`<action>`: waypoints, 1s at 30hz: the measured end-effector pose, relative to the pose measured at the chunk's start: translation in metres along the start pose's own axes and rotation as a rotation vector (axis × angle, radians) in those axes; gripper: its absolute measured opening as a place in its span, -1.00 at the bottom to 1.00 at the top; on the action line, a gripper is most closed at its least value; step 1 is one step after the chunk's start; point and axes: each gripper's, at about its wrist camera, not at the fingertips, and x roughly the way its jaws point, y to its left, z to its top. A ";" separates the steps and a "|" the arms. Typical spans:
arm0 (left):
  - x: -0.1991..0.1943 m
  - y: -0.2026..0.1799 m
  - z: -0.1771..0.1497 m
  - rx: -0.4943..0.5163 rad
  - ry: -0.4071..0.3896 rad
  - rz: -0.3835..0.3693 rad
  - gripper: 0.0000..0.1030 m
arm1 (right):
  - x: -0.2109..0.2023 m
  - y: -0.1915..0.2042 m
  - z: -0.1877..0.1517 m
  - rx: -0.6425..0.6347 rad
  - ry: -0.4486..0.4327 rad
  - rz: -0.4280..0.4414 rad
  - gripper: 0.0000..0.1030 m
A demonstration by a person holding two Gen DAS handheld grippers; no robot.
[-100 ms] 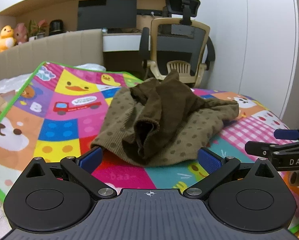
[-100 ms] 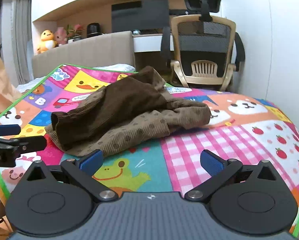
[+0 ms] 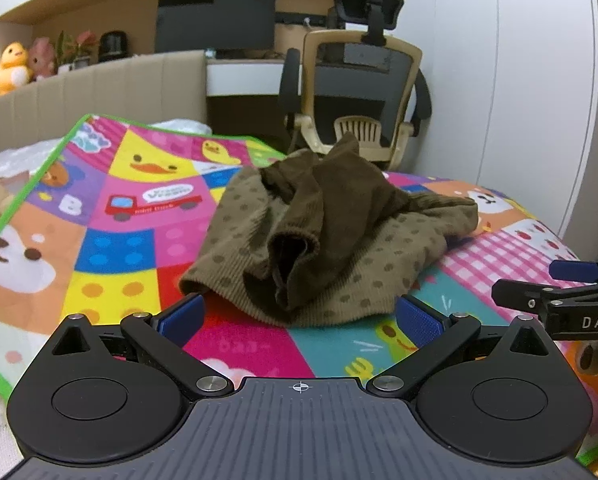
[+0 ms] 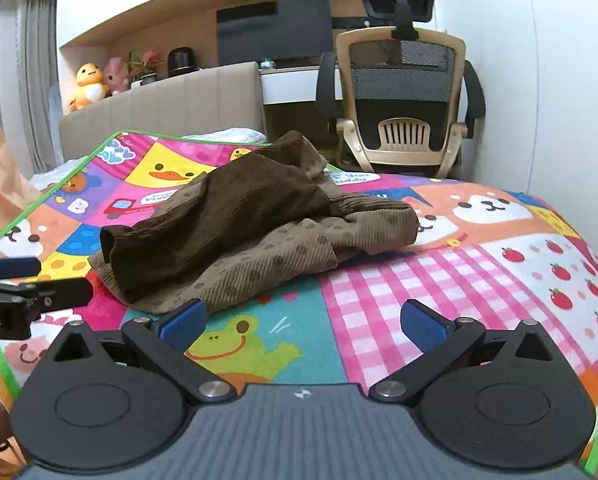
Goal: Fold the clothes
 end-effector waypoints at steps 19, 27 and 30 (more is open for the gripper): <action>0.010 0.012 -0.004 -0.035 0.061 -0.038 1.00 | -0.001 0.003 -0.004 -0.006 -0.014 -0.022 1.00; 0.009 0.012 -0.005 -0.036 0.063 -0.040 1.00 | 0.000 0.003 -0.006 -0.005 -0.009 -0.021 1.00; 0.009 0.012 -0.005 -0.036 0.065 -0.041 1.00 | 0.001 0.003 -0.006 -0.004 -0.007 -0.019 1.00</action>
